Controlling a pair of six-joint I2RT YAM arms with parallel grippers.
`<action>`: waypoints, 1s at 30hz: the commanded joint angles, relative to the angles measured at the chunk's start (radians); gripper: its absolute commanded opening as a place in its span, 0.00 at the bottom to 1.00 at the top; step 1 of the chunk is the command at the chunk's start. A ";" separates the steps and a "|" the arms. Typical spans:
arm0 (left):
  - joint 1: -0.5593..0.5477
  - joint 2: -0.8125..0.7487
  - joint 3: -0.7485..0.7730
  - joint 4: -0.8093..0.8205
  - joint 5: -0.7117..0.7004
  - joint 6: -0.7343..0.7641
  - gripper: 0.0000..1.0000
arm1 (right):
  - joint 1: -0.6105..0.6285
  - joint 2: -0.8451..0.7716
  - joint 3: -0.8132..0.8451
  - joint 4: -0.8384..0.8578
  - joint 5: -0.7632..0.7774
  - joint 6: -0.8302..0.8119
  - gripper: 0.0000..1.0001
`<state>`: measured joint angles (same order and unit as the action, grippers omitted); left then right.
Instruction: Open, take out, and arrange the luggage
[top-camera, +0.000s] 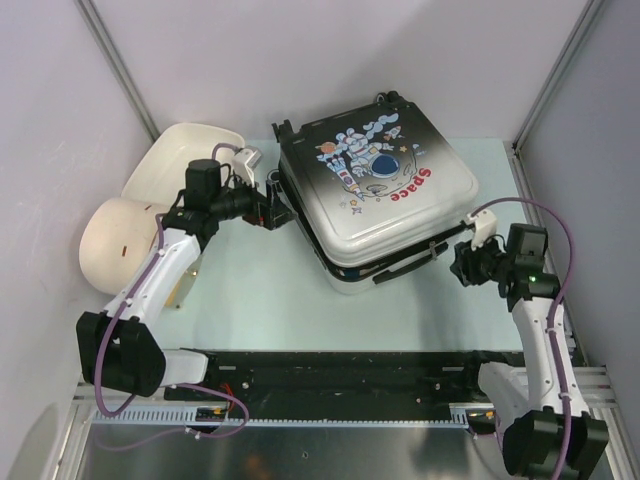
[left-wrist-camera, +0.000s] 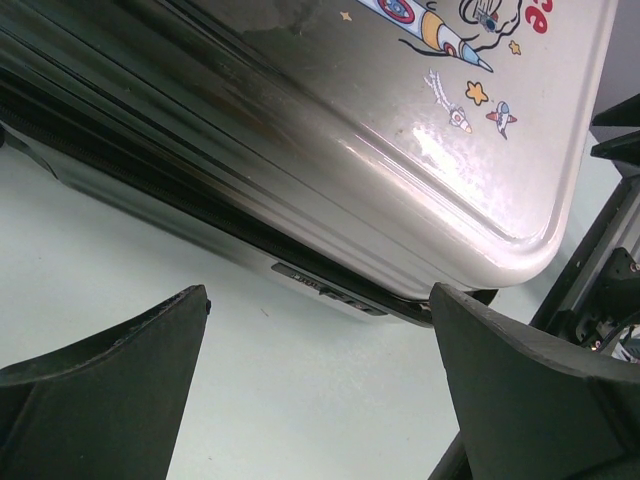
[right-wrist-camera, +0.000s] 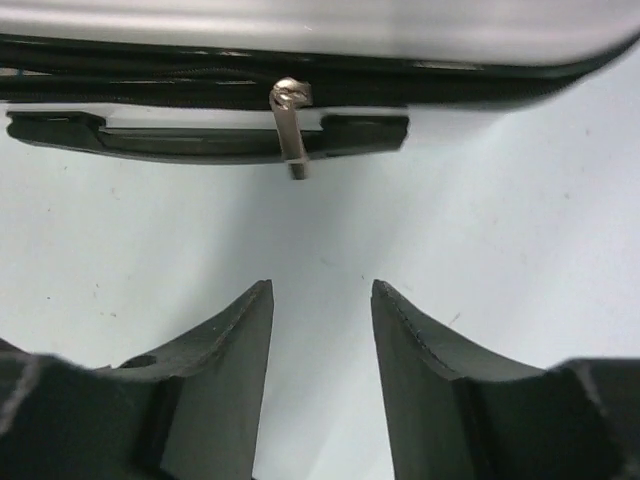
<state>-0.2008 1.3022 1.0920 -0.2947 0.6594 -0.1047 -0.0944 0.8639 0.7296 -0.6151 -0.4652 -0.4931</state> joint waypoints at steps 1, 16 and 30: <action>0.000 0.000 0.005 0.042 0.022 0.011 0.98 | -0.079 -0.023 0.031 -0.055 -0.099 0.059 0.53; 0.000 -0.029 -0.017 0.054 -0.026 -0.007 1.00 | 0.330 -0.049 -0.202 0.560 0.350 0.390 0.75; 0.000 -0.060 -0.069 0.068 -0.040 -0.039 1.00 | 0.559 0.089 -0.345 0.905 0.847 0.288 0.61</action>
<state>-0.2008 1.2968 1.0355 -0.2626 0.6231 -0.1326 0.4572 0.9264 0.4023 0.1192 0.2657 -0.1535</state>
